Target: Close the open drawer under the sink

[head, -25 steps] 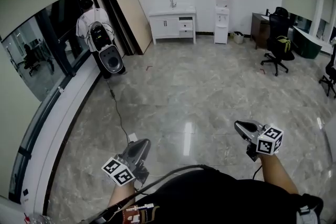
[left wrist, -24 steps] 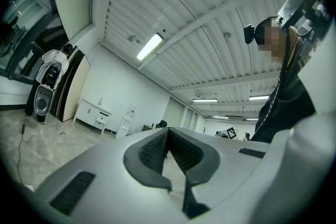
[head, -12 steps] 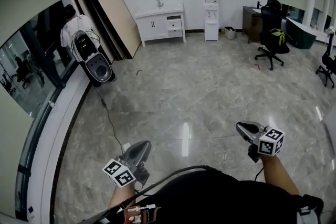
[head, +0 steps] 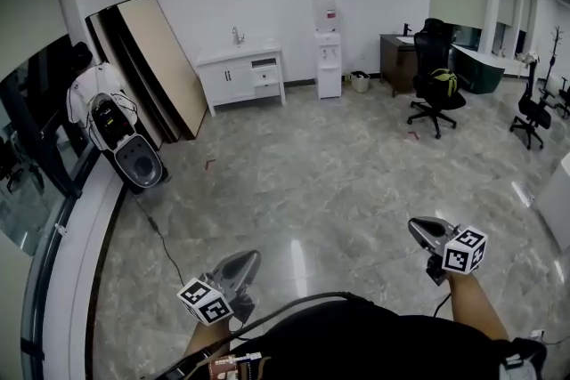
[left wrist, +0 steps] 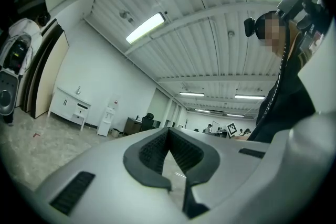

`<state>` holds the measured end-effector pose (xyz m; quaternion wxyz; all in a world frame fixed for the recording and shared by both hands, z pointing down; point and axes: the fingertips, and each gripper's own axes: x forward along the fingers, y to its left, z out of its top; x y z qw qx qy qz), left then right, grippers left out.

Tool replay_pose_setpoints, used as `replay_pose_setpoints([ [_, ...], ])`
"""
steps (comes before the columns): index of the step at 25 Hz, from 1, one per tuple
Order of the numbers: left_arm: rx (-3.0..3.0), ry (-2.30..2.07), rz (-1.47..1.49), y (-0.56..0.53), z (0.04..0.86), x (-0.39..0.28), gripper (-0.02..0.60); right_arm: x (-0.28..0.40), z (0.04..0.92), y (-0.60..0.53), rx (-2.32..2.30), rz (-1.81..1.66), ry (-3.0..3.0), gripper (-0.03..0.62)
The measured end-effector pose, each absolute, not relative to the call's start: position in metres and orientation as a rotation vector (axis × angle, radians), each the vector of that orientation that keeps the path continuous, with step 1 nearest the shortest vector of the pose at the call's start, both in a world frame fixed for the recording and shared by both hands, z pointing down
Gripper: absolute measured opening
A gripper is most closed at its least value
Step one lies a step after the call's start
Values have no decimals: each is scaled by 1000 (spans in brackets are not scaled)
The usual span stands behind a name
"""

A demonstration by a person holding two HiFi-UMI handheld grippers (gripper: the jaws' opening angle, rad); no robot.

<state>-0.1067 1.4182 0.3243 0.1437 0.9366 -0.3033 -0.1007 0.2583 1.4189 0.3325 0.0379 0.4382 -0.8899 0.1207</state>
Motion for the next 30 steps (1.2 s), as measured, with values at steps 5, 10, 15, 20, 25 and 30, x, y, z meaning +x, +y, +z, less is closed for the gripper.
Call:
replay_pose_setpoints([
  [5,2728,-844,-260,1356,322,-144,0,217,325,1359,1359,351,-2739,3],
  [10,2689,-877,-268,1318,332,-168,0,194,331,1314,1310,384,-2734,3],
  [15,2649,-921,-263,1283,344,-169,0,195,337,1260,1258,401,-2761,3],
  [20,2649,-1047,-260,1234,340,-151,0,218,342,1182,1157,404,-2822,3],
  [25,2633,-1145,-316,1166,320,-107,0,258,324,1094,1063,375,-2879,3],
  [30,2620,-1183,-349,1100,301,-43,0,308,310,1027,983,342,-2887,3],
])
